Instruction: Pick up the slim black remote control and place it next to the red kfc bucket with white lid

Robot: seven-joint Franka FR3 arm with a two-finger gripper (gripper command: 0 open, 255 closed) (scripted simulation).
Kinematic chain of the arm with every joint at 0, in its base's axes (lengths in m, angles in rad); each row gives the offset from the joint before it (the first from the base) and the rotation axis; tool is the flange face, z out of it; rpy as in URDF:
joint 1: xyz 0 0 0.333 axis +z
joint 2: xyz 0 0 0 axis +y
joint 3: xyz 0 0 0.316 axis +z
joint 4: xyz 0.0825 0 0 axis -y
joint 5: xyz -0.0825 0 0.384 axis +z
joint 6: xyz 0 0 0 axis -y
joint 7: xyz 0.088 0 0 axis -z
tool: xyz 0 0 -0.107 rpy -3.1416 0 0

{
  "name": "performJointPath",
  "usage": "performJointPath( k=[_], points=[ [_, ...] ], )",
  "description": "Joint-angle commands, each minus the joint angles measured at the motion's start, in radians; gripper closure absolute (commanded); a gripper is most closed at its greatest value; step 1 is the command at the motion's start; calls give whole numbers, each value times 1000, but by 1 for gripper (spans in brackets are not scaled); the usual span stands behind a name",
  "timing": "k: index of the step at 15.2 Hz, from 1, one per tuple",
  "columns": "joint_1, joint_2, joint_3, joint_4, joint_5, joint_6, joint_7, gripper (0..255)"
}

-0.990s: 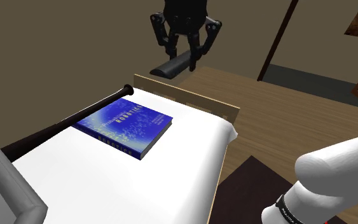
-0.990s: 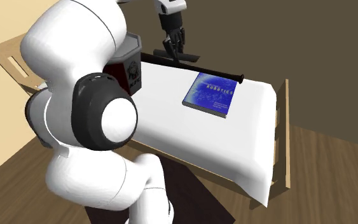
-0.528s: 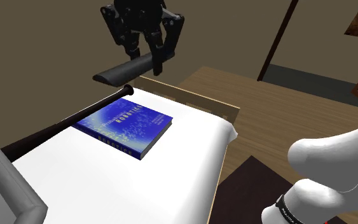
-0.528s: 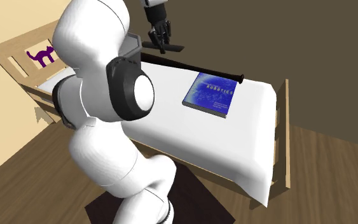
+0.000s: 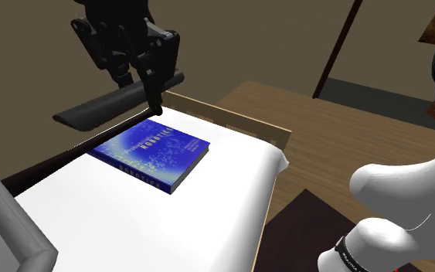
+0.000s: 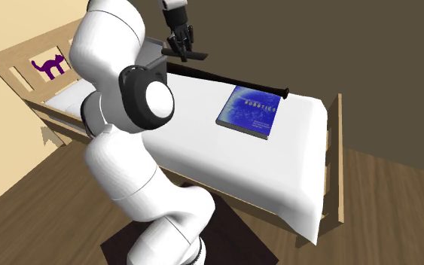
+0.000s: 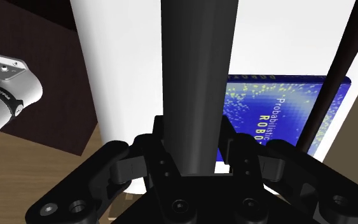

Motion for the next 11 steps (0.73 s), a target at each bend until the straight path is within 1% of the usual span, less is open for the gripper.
performJointPath(
  k=[1,6,11],
  points=[
    [44,18,-15,-66,-17,43,7,255],
    [126,49,-41,-194,-46,134,24,255],
    [187,71,-60,-302,-65,215,40,255]
  ],
)
